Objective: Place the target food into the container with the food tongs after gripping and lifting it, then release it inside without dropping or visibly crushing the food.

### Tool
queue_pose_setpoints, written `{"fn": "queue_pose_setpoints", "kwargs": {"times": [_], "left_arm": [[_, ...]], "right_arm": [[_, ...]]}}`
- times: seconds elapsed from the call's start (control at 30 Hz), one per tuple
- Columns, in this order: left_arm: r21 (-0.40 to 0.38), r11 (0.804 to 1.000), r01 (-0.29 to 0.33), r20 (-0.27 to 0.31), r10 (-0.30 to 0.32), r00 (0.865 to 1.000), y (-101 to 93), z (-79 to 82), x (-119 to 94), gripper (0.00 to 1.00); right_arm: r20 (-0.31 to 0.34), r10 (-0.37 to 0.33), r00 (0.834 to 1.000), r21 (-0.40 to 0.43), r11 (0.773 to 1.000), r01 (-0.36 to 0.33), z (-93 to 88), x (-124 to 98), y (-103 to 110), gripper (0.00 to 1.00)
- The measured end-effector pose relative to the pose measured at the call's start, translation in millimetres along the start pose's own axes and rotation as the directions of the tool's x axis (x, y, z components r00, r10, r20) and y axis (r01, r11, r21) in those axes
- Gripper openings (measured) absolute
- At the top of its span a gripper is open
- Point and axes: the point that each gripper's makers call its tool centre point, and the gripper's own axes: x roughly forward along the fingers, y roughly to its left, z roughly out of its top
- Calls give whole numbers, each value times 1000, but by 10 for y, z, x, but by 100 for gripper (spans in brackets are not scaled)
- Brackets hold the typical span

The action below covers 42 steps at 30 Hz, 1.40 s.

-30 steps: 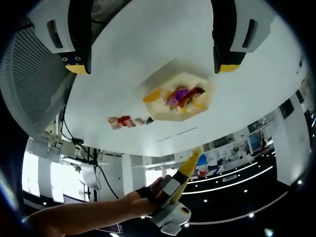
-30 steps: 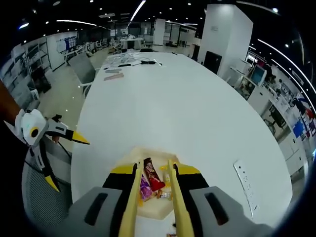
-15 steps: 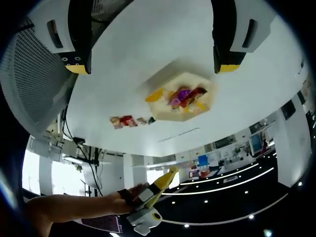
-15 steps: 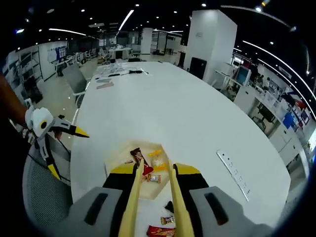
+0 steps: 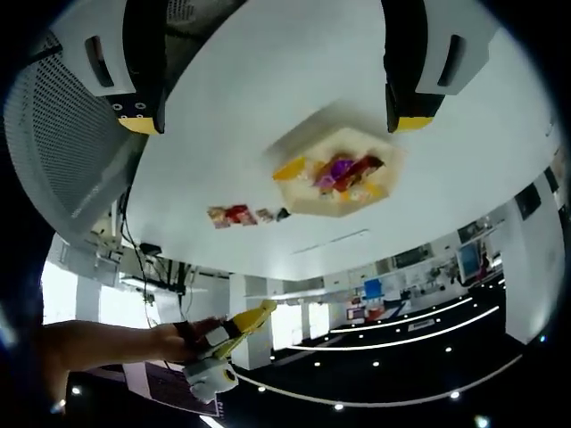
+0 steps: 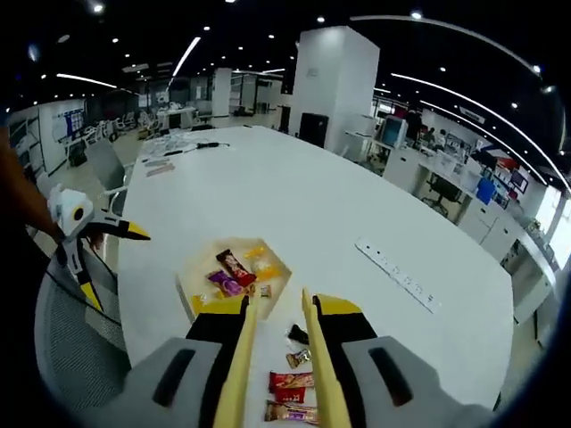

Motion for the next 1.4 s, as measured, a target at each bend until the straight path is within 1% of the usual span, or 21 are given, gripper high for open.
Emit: {"fn": "queue_pose_setpoints", "kwargs": {"times": [0.17,0.27,0.4,0.5,0.57,0.67,0.8,0.9,1.03,1.23,1.33,1.4], "left_arm": [[-3,1000,16,-5,-16,1000,-31,-11,6,100],[3,1000,27,-6,-27,1000,-61,-10,7,100],[-4,1000,25,-3,-25,1000,-48,-8,6,100],[-5,1000,30,-9,-30,1000,-60,-20,10,100],[0,999,34,-16,-34,999,-68,-34,17,100],[0,1000,31,-20,-31,999,-61,-46,20,100],[-7,999,34,-24,-34,999,-66,-50,19,100],[7,999,42,-29,-42,999,-96,-50,22,100],[6,999,43,-38,-43,998,-93,-70,29,100],[10,999,51,-51,-50,997,-111,-93,39,100],[12,998,56,-62,-55,997,-125,-111,44,100],[15,998,56,-64,-55,996,-125,-118,48,100]], "right_arm": [[13,-23,1000,20,1000,23,-77,-124,-11,28],[9,-37,999,28,999,37,-181,-176,-30,28],[-8,-57,998,48,997,57,-406,-201,-73,28],[-6,-74,997,73,995,74,-562,-196,-102,28],[-18,-89,996,80,993,90,-670,-183,-119,28],[-29,-90,996,90,992,92,-827,-161,-113,28],[-63,-85,994,97,991,90,-1103,-120,-112,28],[-82,-83,993,99,991,91,-1268,-97,-141,28],[-94,-74,993,109,990,84,-1409,-47,-161,29],[-142,-31,989,104,993,46,-1672,183,-175,29],[-158,-16,987,104,994,33,-1742,275,-168,29],[-162,-3,987,110,994,21,-1753,322,-149,29]]}}
